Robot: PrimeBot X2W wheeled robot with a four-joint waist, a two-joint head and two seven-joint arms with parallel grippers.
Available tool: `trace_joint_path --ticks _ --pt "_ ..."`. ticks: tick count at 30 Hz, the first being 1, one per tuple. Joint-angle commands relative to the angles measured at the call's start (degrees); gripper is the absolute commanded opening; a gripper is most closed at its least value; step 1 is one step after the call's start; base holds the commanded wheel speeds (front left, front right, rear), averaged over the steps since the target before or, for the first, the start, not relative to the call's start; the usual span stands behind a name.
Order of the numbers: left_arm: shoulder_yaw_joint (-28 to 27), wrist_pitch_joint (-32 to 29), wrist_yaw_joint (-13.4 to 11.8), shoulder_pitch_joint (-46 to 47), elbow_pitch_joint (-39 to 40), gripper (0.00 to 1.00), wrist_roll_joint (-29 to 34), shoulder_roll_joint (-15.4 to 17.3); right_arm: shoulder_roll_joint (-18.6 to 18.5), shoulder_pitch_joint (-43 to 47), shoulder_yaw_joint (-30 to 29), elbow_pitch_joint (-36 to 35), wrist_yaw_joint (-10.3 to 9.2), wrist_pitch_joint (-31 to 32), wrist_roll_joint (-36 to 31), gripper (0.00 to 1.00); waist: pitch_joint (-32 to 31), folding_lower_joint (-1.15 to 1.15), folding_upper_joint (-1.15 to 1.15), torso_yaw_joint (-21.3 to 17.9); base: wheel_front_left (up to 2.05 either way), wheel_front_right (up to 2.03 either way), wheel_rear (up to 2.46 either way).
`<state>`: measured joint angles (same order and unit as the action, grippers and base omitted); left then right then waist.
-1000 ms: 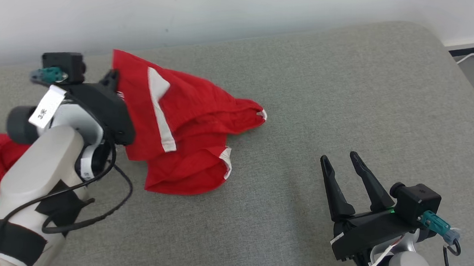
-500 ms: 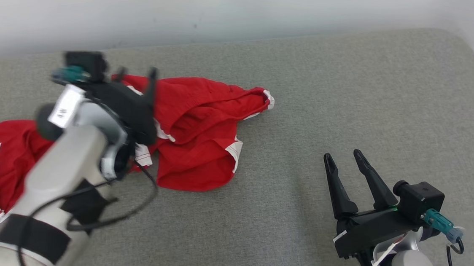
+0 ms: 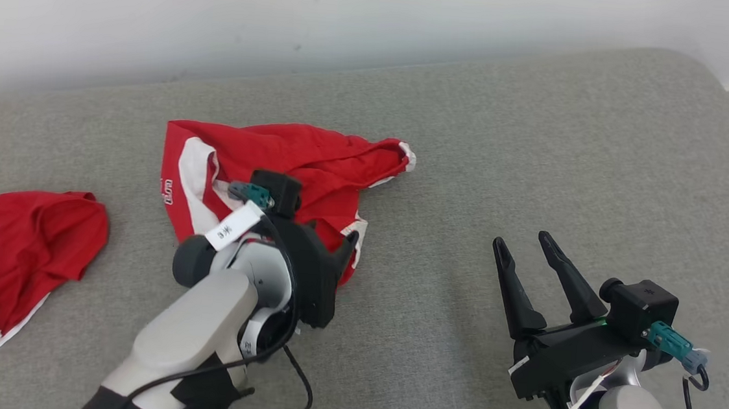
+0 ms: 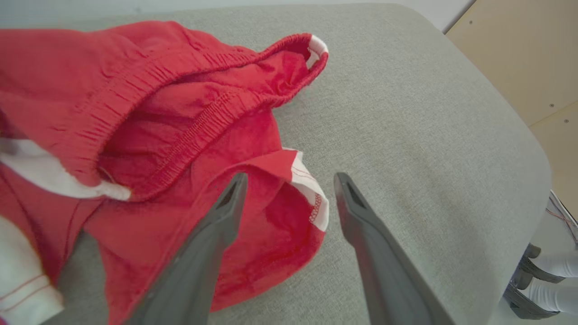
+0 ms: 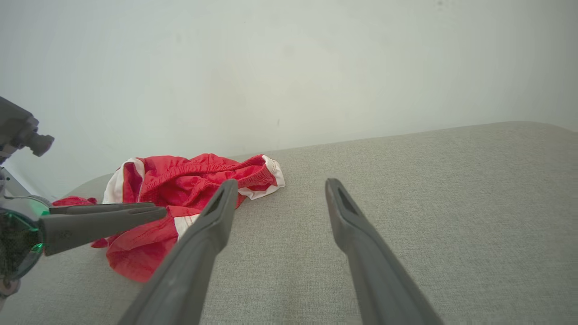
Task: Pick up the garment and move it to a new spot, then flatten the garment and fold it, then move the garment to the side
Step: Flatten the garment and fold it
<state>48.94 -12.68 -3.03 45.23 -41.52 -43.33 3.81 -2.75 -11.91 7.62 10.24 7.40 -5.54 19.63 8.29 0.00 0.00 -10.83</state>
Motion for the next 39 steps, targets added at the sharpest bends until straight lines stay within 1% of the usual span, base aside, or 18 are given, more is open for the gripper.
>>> trace_joint_path --ticks 1,8,12,15,17,18,22,29,34,39 --pt "0.09 -0.19 -0.16 -1.0 0.18 1.0 0.07 0.22 -0.25 0.02 -0.01 -0.06 0.18 -0.26 0.22 1.0 0.18 0.0 0.0 -0.83 0.0 0.0 0.0" --pt "0.37 -0.85 -1.36 -3.06 -0.36 1.0 -1.77 -0.3 -0.24 -0.62 0.55 0.36 0.18 -0.47 0.44 1.0 0.68 0.0 0.0 -3.37 0.0 0.0 0.0" --pt "0.16 0.08 -1.83 -2.87 -1.28 1.0 -2.54 -0.48 -0.23 -0.74 0.81 0.58 0.18 -0.6 0.48 1.0 0.79 0.0 0.0 -4.34 0.0 0.0 0.0" --pt "-0.17 1.87 -1.58 -2.36 -1.83 1.0 -3.02 -0.61 -0.25 -0.77 1.02 0.75 0.18 -0.75 0.57 1.0 0.77 0.0 0.0 -4.84 0.0 0.0 0.0" --pt "-0.31 3.42 -1.18 -2.15 -2.16 0.2 -3.03 -0.63 -0.25 -0.77 0.99 0.91 0.18 -0.91 0.6 1.0 0.67 0.0 0.0 -5.0 0.0 0.0 0.0" --pt "-0.27 3.87 -1.0 -2.05 -2.39 0.0 -3.14 -0.62 -0.24 -0.75 0.96 0.97 0.18 -0.95 0.57 1.0 0.61 0.0 0.0 -5.02 0.0 0.0 0.0" --pt "-0.39 5.68 0.15 -1.65 -2.88 0.0 -3.69 -0.69 -0.24 -0.44 0.54 1.09 0.18 -1.08 0.39 1.0 0.34 0.0 0.0 -4.62 0.0 0.0 0.0" --pt "-2.95 12.36 0.23 0.41 1.01 0.0 -4.69 -0.67 -0.25 0.19 -0.15 0.89 0.18 -0.7 -0.11 1.0 -0.46 0.0 0.0 -2.4 0.0 0.0 0.0" --pt "-4.68 15.61 -0.68 2.5 7.17 0.0 -3.91 0.55 -0.25 0.55 -0.27 0.61 0.18 -0.32 -0.14 1.0 -1.15 0.0 0.0 -0.77 0.0 0.0 0.0" --pt "-6.2 17.55 -2.87 3.85 15.4 0.0 -2.33 2.92 -0.25 0.85 -0.48 0.33 0.18 -0.08 -0.28 1.0 -1.67 0.0 0.0 0.12 0.0 0.0 0.0"
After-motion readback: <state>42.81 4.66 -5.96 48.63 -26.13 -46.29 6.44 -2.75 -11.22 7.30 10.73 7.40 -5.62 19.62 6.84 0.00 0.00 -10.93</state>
